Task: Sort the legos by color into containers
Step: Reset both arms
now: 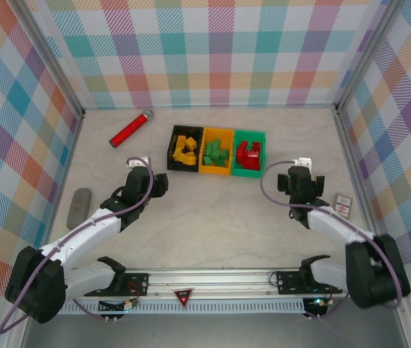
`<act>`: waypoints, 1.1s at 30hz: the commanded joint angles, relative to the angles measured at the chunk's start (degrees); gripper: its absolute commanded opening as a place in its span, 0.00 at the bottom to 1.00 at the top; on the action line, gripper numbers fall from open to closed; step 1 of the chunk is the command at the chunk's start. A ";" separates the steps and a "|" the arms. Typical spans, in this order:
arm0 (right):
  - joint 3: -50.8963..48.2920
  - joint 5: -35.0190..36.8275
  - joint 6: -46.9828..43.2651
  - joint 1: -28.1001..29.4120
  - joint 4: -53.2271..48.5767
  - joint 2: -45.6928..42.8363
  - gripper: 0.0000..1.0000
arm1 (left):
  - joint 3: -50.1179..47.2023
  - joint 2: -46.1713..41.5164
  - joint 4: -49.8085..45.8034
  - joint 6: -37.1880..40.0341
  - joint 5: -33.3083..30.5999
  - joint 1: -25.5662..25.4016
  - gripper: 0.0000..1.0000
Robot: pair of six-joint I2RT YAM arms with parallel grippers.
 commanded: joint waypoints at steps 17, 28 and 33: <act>-0.71 -25.87 -2.96 -9.70 29.26 15.01 0.99 | -4.63 -7.15 0.78 -1.65 -10.67 4.83 0.71; -2.40 -36.48 -2.39 -13.76 33.65 17.30 0.99 | -4.27 -3.87 4.14 0.42 -20.75 11.00 0.93; -2.40 -36.48 -2.33 -13.76 33.60 17.29 0.99 | -8.22 2.56 22.94 10.44 -18.20 14.69 1.00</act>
